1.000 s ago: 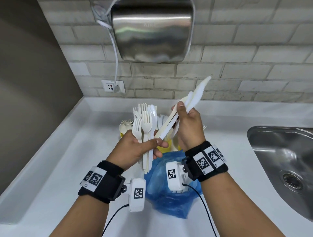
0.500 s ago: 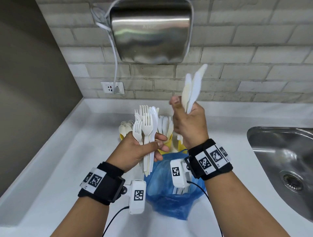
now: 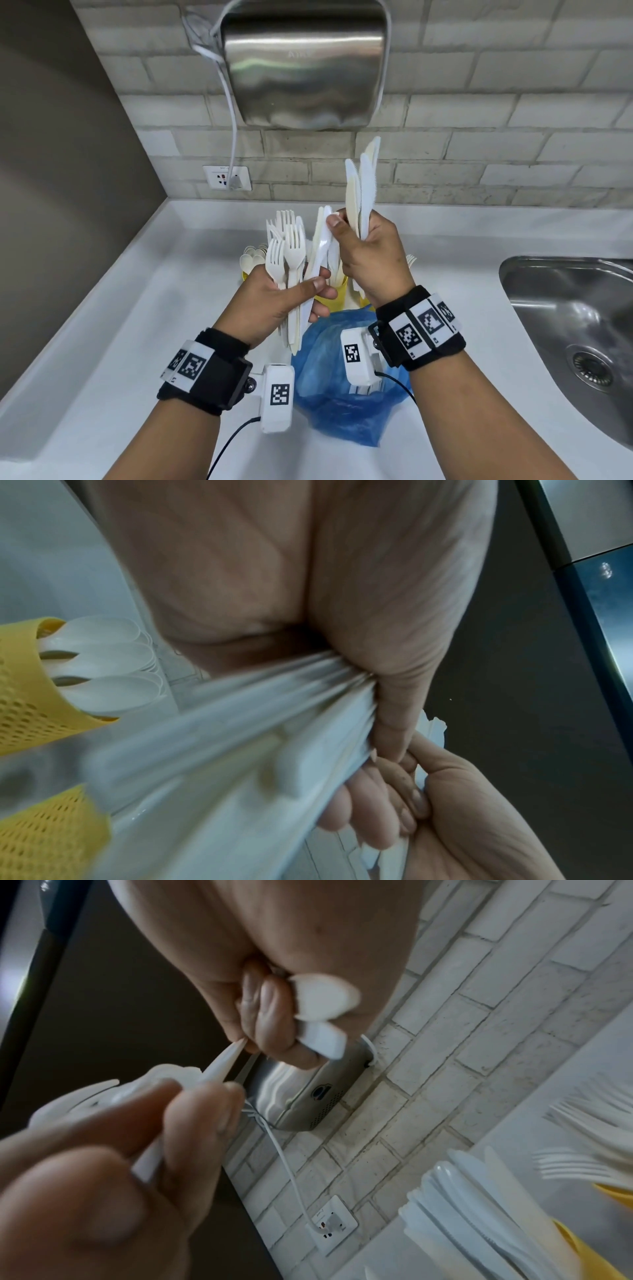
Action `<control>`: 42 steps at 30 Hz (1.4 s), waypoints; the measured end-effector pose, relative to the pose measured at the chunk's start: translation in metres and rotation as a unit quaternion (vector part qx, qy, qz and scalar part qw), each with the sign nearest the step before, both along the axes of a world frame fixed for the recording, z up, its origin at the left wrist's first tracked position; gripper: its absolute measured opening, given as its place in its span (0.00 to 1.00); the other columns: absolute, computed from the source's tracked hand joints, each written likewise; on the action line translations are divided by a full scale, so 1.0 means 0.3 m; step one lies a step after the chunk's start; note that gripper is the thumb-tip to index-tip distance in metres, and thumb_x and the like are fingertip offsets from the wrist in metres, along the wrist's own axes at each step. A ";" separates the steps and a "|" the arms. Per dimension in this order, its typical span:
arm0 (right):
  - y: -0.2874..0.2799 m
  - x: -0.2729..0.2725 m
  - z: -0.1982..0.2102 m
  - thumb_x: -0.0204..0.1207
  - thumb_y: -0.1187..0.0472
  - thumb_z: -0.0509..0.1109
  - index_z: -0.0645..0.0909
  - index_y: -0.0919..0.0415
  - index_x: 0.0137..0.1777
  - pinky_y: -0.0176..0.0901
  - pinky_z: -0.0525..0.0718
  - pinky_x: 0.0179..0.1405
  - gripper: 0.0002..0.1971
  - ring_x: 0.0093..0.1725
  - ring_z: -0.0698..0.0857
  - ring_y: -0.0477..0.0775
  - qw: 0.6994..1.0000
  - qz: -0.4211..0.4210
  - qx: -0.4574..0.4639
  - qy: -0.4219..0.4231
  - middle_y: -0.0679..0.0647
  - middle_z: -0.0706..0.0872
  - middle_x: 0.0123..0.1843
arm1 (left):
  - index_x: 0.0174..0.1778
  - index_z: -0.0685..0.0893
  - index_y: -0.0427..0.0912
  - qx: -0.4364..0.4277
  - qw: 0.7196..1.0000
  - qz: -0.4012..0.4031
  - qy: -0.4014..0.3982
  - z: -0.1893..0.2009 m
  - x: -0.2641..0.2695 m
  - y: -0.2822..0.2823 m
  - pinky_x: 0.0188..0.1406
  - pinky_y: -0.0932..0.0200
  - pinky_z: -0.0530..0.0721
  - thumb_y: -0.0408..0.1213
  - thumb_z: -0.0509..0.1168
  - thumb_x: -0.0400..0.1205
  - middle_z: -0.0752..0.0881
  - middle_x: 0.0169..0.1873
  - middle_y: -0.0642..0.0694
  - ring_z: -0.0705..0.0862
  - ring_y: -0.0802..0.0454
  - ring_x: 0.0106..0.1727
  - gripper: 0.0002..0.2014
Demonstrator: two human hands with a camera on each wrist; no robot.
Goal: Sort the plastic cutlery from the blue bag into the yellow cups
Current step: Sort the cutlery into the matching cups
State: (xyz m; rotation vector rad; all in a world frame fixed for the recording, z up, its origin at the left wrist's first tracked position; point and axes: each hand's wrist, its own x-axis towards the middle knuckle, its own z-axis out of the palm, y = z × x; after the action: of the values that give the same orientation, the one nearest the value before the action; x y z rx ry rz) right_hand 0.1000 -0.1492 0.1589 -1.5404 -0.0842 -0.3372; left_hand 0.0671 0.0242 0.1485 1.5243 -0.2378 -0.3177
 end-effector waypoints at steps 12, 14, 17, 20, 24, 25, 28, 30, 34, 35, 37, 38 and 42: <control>0.029 -0.040 -0.019 0.85 0.53 0.72 0.84 0.59 0.41 0.37 0.71 0.25 0.13 0.19 0.73 0.43 0.998 0.049 0.021 0.036 0.46 0.80 0.23 | 0.63 0.85 0.33 -0.009 1.000 -0.001 -0.004 -0.010 0.001 0.003 0.40 0.51 0.91 0.32 0.69 0.85 0.93 0.48 0.32 0.92 0.37 0.41 0.12; 0.031 -0.033 -0.009 0.88 0.55 0.67 0.81 0.60 0.41 0.35 0.66 0.20 0.14 0.16 0.68 0.44 0.995 0.024 0.078 0.053 0.44 0.74 0.19 | 0.65 0.85 0.33 0.001 1.000 0.003 -0.001 -0.010 0.002 0.005 0.40 0.52 0.91 0.33 0.69 0.86 0.94 0.49 0.34 0.92 0.39 0.40 0.13; 0.028 -0.018 -0.005 0.90 0.56 0.62 0.77 0.61 0.41 0.35 0.66 0.18 0.15 0.16 0.68 0.46 0.980 -0.031 0.179 0.084 0.47 0.72 0.21 | 0.67 0.86 0.35 0.004 1.000 -0.005 -0.006 -0.012 -0.002 0.004 0.35 0.53 0.88 0.32 0.68 0.87 0.94 0.49 0.35 0.90 0.42 0.33 0.14; 0.012 0.001 -0.023 0.91 0.54 0.62 0.77 0.60 0.40 0.44 0.78 0.29 0.17 0.25 0.78 0.53 0.954 -0.070 0.270 0.106 0.52 0.77 0.28 | 0.69 0.86 0.39 0.010 1.000 -0.019 -0.014 -0.011 -0.003 0.001 0.33 0.55 0.87 0.32 0.68 0.87 0.94 0.47 0.35 0.88 0.45 0.30 0.15; -0.015 0.007 -0.008 0.92 0.50 0.58 0.74 0.60 0.43 0.58 0.92 0.39 0.18 0.36 0.90 0.63 0.869 -0.015 0.479 0.121 0.59 0.84 0.36 | 0.68 0.86 0.41 0.017 0.999 -0.022 -0.029 -0.004 -0.003 0.006 0.27 0.63 0.84 0.32 0.68 0.86 0.94 0.43 0.34 0.86 0.47 0.26 0.15; -0.021 0.011 -0.005 0.92 0.49 0.57 0.73 0.59 0.44 0.57 0.91 0.36 0.18 0.31 0.88 0.61 0.859 -0.019 0.498 0.120 0.58 0.83 0.34 | 0.68 0.86 0.41 0.022 0.999 -0.022 -0.036 -0.006 -0.001 0.009 0.26 0.65 0.82 0.33 0.68 0.86 0.94 0.42 0.34 0.85 0.47 0.26 0.14; -0.032 0.027 0.009 0.91 0.47 0.57 0.70 0.55 0.47 0.43 0.82 0.25 0.15 0.20 0.72 0.53 0.875 -0.053 0.470 0.097 0.53 0.73 0.27 | 0.67 0.87 0.41 0.029 0.997 -0.037 -0.058 -0.020 0.008 0.018 0.30 0.64 0.81 0.34 0.67 0.86 0.92 0.39 0.35 0.81 0.46 0.26 0.14; -0.030 0.033 0.018 0.91 0.47 0.59 0.70 0.55 0.48 0.36 0.70 0.21 0.13 0.18 0.64 0.50 0.903 -0.077 0.417 0.072 0.51 0.68 0.26 | 0.66 0.88 0.42 0.020 0.997 -0.048 -0.064 -0.031 0.013 0.019 0.32 0.59 0.81 0.37 0.67 0.86 0.90 0.34 0.37 0.77 0.45 0.26 0.13; -0.015 0.025 0.036 0.88 0.50 0.66 0.70 0.59 0.51 0.31 0.62 0.18 0.13 0.17 0.60 0.47 0.957 -0.034 0.286 0.040 0.49 0.63 0.24 | 0.59 0.90 0.43 0.008 0.997 -0.032 -0.067 -0.045 0.021 0.008 0.29 0.55 0.76 0.42 0.65 0.86 0.78 0.24 0.42 0.72 0.50 0.24 0.12; -0.012 0.021 0.037 0.87 0.52 0.68 0.70 0.60 0.51 0.31 0.62 0.18 0.13 0.16 0.59 0.46 0.967 -0.010 0.253 0.036 0.48 0.63 0.23 | 0.58 0.90 0.43 0.011 0.997 -0.029 -0.067 -0.048 0.024 0.004 0.29 0.56 0.74 0.43 0.65 0.86 0.75 0.23 0.43 0.71 0.51 0.24 0.12; -0.010 0.012 0.040 0.86 0.56 0.70 0.73 0.61 0.50 0.31 0.62 0.19 0.10 0.15 0.59 0.47 0.982 0.042 0.178 0.036 0.48 0.63 0.22 | 0.57 0.90 0.43 0.000 0.998 -0.038 -0.056 -0.054 0.027 0.001 0.29 0.56 0.70 0.43 0.65 0.86 0.69 0.23 0.44 0.67 0.51 0.24 0.12; -0.010 0.008 0.041 0.86 0.58 0.71 0.76 0.61 0.50 0.32 0.62 0.19 0.08 0.16 0.59 0.47 0.987 0.068 0.141 0.036 0.48 0.64 0.22 | 0.58 0.90 0.43 -0.010 0.998 -0.046 -0.048 -0.055 0.028 0.001 0.28 0.56 0.69 0.43 0.66 0.86 0.67 0.23 0.45 0.65 0.51 0.24 0.12; -0.017 -0.002 0.041 0.85 0.63 0.71 0.84 0.66 0.54 0.31 0.61 0.18 0.05 0.14 0.59 0.46 0.985 0.137 0.087 0.051 0.49 0.64 0.21 | 0.62 0.87 0.41 -0.036 0.997 -0.070 -0.024 -0.059 0.034 0.002 0.26 0.57 0.67 0.43 0.64 0.88 0.62 0.25 0.47 0.61 0.51 0.25 0.13</control>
State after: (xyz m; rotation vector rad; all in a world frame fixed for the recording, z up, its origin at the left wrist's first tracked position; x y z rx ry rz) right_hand 0.0993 -0.1544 0.1713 -1.3487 -0.1794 -0.0457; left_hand 0.0773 0.0249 0.1307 1.4477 -0.3920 -0.3788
